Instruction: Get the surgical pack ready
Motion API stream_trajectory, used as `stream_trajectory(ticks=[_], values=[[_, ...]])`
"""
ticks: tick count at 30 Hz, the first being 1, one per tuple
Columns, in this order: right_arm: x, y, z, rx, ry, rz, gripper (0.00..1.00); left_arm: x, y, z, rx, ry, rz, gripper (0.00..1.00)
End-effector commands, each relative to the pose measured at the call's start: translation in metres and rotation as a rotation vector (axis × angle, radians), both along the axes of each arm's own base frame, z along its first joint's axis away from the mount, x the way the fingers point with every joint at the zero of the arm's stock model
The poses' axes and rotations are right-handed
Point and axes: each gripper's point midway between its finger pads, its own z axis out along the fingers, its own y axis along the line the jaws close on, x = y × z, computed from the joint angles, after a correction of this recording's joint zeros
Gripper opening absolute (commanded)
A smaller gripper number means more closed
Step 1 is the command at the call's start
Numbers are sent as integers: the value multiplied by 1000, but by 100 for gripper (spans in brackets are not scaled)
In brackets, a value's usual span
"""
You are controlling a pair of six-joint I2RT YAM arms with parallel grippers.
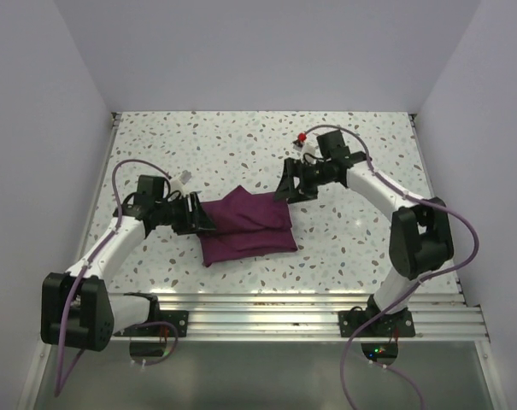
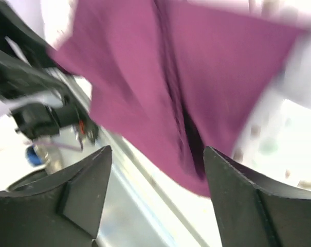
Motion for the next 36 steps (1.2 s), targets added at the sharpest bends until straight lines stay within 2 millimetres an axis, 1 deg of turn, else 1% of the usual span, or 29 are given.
stream_trajectory(ticks=[1, 2, 3, 4, 5, 6, 7, 8, 9, 10, 11, 12, 13, 14, 16, 17, 20, 22, 23, 24, 25, 26, 27, 29, 31, 32, 33, 34, 36], values=[[50, 18, 47, 68, -250, 16, 77, 6, -5, 21, -36, -53, -11, 55], [62, 27, 58, 78, -286, 23, 77, 6, -6, 21, -40, -47, -13, 55], [70, 33, 43, 61, -263, 34, 77, 5, -6, 19, -42, -36, -13, 55], [75, 40, 42, 63, -269, 51, 79, 5, -6, 19, -42, -34, -7, 55], [83, 52, 52, 72, -312, 74, 80, 5, -5, 18, -39, -29, -4, 55], [87, 59, 47, 65, -318, 93, 81, 5, -5, 19, -37, -32, 1, 56], [93, 66, 31, 54, -296, 109, 85, 4, -4, 18, -32, -27, 6, 56], [101, 75, 36, 69, -318, 124, 87, 4, -3, 17, -27, -24, 9, 56], [103, 84, 33, 84, -317, 140, 88, 2, -2, 16, -18, -17, 14, 56], [107, 91, 17, 87, -293, 150, 90, 1, 0, 14, -9, -15, 19, 56], [108, 100, 21, 118, -300, 172, 91, 0, 0, 12, -4, -10, 23, 56], [109, 107, 20, 139, -300, 186, 92, -2, 0, 10, -7, -3, 21, 56], [110, 111, 5, 142, -269, 197, 93, -4, 0, 7, -9, 9, 23, 56], [109, 119, 8, 160, -273, 220, 93, -6, 0, 5, -9, 17, 25, 56], [101, 128, 0, 183, -243, 266, 93, -8, 0, 2, -11, 22, 26, 56], [98, 132, -8, 187, -222, 285, 93, -8, 0, 2, -12, 23, 27, 56], [85, 137, -13, 226, -179, 327, 92, -8, 0, 0, -10, 28, 28, 56], [78, 140, -9, 252, -162, 345, 88, -6, 0, 1, -11, 25, 27, 56], [74, 139, -13, 253, -145, 344, 86, -5, 0, 1, -10, 24, 28, 56], [73, 141, -5, 272, -152, 339, 81, -5, 1, 1, -8, 23, 29, 56], [70, 141, -3, 285, -145, 340, 78, -4, 0, 2, -9, 23, 30, 56], [66, 140, -4, 294, -127, 345, 76, -3, 0, 3, -9, 19, 32, 56], [63, 140, 2, 297, -132, 346, 73, -2, 1, 3, -8, 17, 35, 56], [58, 139, 2, 296, -129, 350, 72, -2, 1, 3, -10, 17, 38, 56], [55, 140, 8, 300, -131, 350, 66, -2, 1, 3, -6, 19, 45, 56], [53, 139, 9, 301, -124, 350, 63, -2, 2, 2, -1, 19, 49, 56], [52, 139, 10, 295, -123, 348, 54, -2, 3, 2, 4, 20, 54, 56], [53, 138, 15, 295, -137, 344, 52, -3, 4, 1, 7, 24, 60, 56], [53, 137, 17, 293, -149, 332, 51, -4, 6, 1, 14, 25, 71, 57]])
